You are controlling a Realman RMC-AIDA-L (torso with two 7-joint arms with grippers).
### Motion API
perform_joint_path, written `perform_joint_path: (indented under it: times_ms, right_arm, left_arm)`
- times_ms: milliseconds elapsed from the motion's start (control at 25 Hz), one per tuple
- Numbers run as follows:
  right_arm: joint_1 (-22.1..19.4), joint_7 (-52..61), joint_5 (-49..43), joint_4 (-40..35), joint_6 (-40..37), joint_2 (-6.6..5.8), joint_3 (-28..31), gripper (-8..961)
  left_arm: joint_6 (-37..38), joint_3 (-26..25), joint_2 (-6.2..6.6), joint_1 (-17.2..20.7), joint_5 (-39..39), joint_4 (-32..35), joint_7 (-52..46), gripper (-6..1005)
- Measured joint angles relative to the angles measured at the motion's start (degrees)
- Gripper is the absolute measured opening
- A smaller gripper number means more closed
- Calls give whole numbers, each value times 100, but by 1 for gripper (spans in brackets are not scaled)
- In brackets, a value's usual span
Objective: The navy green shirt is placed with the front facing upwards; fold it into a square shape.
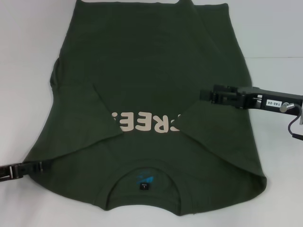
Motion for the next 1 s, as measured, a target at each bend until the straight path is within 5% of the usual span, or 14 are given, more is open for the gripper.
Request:
perform_joint_path:
  times_ms: [640, 1000]
  right_arm:
    - [-23, 0, 48, -26, -11, 0, 0, 900]
    - [-37, 66, 30, -37, -10, -14, 0, 885]
  left_arm:
    - [-56, -11, 38, -59, 76, -3, -59, 551]
    - [-56, -9, 39, -80, 143, 10, -90, 88]
